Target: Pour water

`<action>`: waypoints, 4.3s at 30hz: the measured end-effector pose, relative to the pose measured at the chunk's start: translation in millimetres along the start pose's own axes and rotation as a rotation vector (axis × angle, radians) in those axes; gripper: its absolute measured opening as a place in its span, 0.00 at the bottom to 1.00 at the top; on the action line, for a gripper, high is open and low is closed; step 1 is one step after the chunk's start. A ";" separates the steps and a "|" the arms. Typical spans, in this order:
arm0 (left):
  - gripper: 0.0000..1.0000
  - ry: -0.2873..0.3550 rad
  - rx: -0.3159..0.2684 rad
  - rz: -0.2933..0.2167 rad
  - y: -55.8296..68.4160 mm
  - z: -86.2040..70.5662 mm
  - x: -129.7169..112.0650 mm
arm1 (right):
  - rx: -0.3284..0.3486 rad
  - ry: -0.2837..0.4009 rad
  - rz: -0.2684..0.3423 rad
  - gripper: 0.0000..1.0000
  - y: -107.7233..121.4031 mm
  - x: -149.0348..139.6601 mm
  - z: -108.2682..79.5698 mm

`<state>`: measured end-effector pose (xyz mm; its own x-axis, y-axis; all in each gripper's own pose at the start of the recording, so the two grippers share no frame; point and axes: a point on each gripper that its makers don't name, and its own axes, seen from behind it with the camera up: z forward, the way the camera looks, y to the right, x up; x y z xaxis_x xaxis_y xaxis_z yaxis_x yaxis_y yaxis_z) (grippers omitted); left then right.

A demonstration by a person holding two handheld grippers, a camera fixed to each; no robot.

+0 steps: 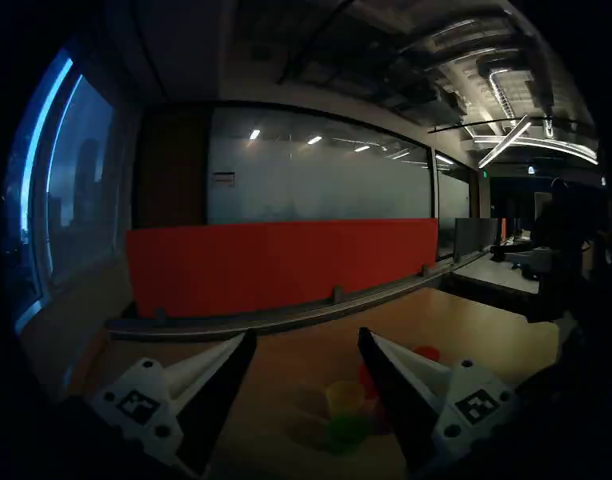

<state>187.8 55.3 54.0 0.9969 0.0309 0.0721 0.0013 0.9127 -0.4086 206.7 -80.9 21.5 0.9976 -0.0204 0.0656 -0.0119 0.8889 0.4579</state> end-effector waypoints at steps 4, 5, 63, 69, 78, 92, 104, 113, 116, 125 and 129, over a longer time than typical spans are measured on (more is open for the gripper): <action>0.94 -0.001 -0.060 -0.001 10.5 5.0 -1.8 | 0.060 -0.001 -0.003 1.00 -11.2 1.4 1.0; 0.94 -0.002 -0.074 0.001 13.2 6.3 -2.4 | 0.069 -0.003 -0.005 1.00 -12.8 1.4 1.2; 0.94 -0.289 -0.345 0.092 57.3 16.9 -117.5 | 0.304 -0.324 -0.118 0.99 -32.6 -106.8 1.9; 0.94 -0.319 -0.360 0.085 59.9 18.0 -139.2 | 0.316 -0.360 -0.112 0.99 -34.3 -129.0 4.0; 0.94 -0.380 -0.367 0.096 62.5 20.2 -176.5 | 0.325 -0.413 -0.135 0.99 -35.6 -166.6 7.2; 0.94 -0.479 -0.369 0.121 63.5 20.5 -227.0 | 0.338 -0.495 -0.157 0.99 -40.6 -222.0 7.0; 0.95 -0.532 -0.361 0.149 64.6 34.7 -253.9 | 0.338 -0.540 -0.170 0.99 -41.3 -252.6 12.8; 0.94 -0.549 -0.357 0.147 63.4 47.2 -262.8 | 0.355 -0.570 -0.186 0.98 -47.4 -272.1 20.6; 0.94 -0.547 -0.358 0.144 64.0 51.8 -263.0 | 0.358 -0.577 -0.188 0.98 -48.6 -277.1 24.5; 0.94 -0.542 -0.363 0.143 68.1 63.2 -263.9 | 0.367 -0.586 -0.191 0.98 -55.3 -284.9 36.1; 0.94 -0.535 -0.365 0.151 69.6 68.9 -263.8 | 0.367 -0.586 -0.195 0.98 -57.7 -286.5 42.0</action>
<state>-80.5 138.7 69.2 0.8118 0.4312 0.3937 -0.0146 0.6890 -0.7246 -81.3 -145.6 13.6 0.7847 -0.4969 0.3705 0.0380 0.6353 0.7714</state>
